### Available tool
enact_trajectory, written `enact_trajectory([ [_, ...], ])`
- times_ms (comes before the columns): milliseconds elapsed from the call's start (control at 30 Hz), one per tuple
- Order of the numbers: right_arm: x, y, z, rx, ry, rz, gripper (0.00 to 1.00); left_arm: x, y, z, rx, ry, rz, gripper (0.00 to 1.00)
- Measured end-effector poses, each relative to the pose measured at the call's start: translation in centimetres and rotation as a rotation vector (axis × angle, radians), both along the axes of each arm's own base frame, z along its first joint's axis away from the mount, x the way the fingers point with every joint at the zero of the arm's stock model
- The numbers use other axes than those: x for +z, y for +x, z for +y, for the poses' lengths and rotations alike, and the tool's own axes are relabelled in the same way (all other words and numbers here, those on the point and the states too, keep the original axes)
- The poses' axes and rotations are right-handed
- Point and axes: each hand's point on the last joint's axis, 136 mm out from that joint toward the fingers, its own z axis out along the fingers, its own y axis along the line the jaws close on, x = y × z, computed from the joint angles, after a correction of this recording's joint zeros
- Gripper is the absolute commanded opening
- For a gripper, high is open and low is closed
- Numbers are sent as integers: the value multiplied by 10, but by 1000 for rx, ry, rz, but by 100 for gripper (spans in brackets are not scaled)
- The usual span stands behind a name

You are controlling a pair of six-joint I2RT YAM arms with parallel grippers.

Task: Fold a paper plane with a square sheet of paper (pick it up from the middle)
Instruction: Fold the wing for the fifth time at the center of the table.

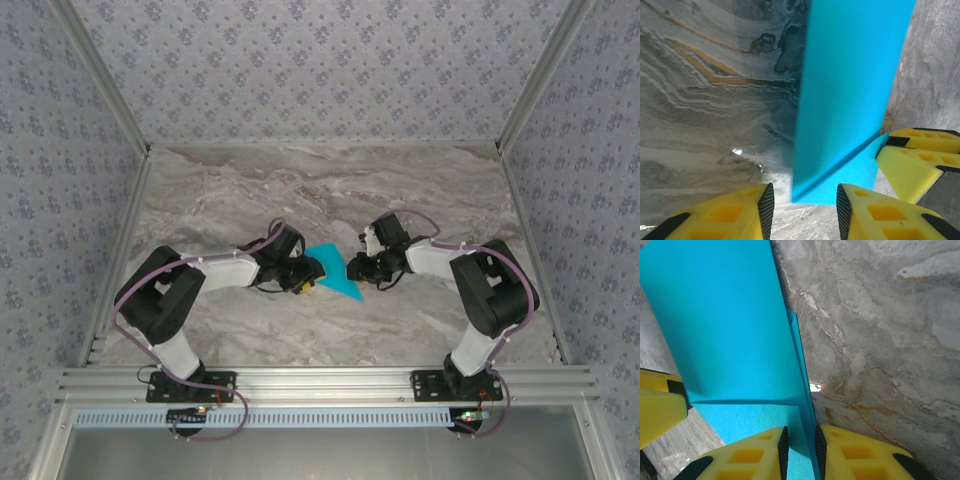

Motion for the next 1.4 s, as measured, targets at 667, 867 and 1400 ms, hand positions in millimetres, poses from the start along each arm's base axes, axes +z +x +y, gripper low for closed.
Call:
enact_trajectory([
  [667,2,0,0,-4,43,-4,31,19,12,-30,-31,-180,-47,24],
  [867,22,2,-8,-4,36,-102,49,21,11,-32,-29,-202,-40,12],
  [1400,35,-26,3,313,-325,-730,71,16,7,-29,-28,-184,-13,10],
])
